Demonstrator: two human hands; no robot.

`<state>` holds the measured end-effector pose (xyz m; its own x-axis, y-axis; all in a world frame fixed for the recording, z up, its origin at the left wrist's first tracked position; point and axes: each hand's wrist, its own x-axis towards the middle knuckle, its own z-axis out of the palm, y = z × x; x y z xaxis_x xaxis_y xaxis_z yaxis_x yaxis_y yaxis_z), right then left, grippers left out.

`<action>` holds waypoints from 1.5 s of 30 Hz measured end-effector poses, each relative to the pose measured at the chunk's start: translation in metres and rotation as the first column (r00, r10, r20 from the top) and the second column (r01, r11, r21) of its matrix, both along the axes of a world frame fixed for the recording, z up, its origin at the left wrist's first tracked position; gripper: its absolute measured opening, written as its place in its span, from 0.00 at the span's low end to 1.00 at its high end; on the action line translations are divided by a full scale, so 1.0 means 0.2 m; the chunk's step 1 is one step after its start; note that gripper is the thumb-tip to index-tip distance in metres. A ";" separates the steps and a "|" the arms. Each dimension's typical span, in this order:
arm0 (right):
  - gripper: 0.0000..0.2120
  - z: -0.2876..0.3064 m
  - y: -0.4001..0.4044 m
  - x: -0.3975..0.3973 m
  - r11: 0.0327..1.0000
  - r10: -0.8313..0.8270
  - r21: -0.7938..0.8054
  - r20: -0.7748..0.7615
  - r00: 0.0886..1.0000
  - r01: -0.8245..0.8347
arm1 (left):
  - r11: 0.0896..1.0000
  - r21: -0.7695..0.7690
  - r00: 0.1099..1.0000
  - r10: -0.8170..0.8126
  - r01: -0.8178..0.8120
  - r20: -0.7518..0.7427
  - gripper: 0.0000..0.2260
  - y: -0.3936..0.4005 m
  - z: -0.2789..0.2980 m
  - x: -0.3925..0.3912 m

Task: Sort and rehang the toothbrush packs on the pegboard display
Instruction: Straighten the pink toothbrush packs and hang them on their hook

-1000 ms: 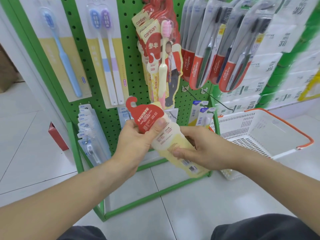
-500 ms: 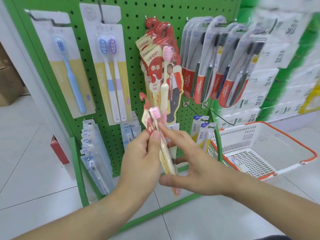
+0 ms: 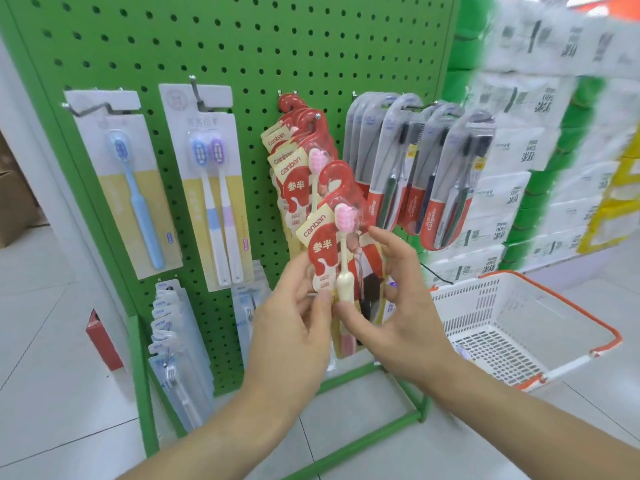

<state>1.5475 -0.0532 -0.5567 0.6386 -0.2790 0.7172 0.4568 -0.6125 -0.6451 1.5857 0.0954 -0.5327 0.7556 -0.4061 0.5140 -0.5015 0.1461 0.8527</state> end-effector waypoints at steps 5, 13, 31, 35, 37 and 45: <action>0.40 0.07 -0.03 0.04 0.995 -0.036 -0.089 0.018 0.999 0.038 | 0.986 -0.104 0.991 0.130 -0.127 0.032 0.23 -0.05 0.04 0.05; 0.40 0.19 -0.03 0.12 0.988 -0.059 -0.131 0.126 0.990 0.075 | 0.957 -0.246 0.985 0.168 -0.156 0.028 0.22 -0.11 0.11 0.10; 0.41 0.21 -0.01 0.17 0.976 -0.136 -0.178 -0.058 0.989 0.123 | 0.964 -0.219 0.988 0.151 -0.153 -0.023 0.24 -0.12 0.09 0.18; 0.35 0.22 -0.03 0.16 0.971 -0.122 -0.214 -0.076 0.990 0.103 | 0.966 -0.182 0.982 0.187 -0.184 -0.003 0.23 -0.10 0.07 0.22; 0.24 0.28 -0.04 0.16 0.965 -0.177 -0.195 0.007 0.984 0.175 | 0.962 -0.156 0.974 0.226 -0.224 -0.003 0.20 -0.09 0.06 0.24; 0.08 0.98 -0.13 0.43 0.913 -0.278 -0.310 0.005 0.961 0.266 | 0.950 -0.096 0.954 0.298 -0.298 -0.015 0.20 -0.07 0.01 0.28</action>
<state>1.6345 -0.0790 -0.3612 0.5980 -0.2176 0.7714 0.2230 -0.8792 -0.4209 1.6411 0.0818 -0.5299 0.8349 -0.1107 0.5391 -0.5343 0.0715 0.8422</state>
